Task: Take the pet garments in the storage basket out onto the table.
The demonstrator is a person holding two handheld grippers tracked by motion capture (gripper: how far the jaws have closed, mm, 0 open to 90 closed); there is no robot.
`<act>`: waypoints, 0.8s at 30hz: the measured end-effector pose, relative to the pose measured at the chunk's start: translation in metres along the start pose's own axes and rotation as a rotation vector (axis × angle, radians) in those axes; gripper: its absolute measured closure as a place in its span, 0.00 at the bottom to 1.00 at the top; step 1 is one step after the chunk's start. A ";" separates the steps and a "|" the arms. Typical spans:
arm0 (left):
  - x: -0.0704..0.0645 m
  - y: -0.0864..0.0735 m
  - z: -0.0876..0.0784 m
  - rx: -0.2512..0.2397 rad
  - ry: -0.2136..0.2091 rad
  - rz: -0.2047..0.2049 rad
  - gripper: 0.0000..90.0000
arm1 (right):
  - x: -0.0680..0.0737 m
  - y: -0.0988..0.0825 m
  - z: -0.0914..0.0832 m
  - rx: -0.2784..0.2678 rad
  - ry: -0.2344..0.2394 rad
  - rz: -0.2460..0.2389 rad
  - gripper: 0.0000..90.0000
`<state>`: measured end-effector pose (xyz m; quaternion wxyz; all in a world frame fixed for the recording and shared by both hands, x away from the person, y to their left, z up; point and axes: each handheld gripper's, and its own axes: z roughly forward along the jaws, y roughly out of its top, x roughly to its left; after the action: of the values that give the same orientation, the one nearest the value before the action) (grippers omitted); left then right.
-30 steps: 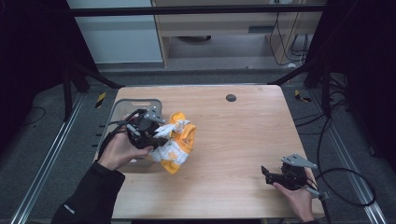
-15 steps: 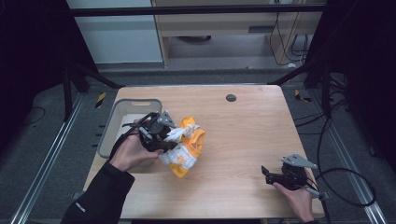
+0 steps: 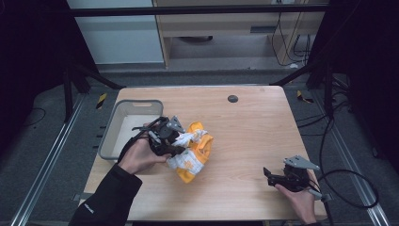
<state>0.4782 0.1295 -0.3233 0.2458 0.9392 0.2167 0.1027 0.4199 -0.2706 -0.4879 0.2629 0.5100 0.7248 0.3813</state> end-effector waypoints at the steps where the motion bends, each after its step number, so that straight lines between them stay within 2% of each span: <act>1: 0.000 0.000 0.002 0.000 -0.003 0.001 0.81 | 0.000 0.000 0.000 -0.001 0.001 0.001 0.09; 24: -0.013 0.007 0.034 0.014 -0.050 0.033 0.81 | 0.000 0.000 0.000 -0.004 0.000 -0.003 0.09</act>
<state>0.4792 0.1035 -0.3498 0.2429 0.9465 0.1958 0.0818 0.4200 -0.2710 -0.4876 0.2644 0.5086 0.7248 0.3823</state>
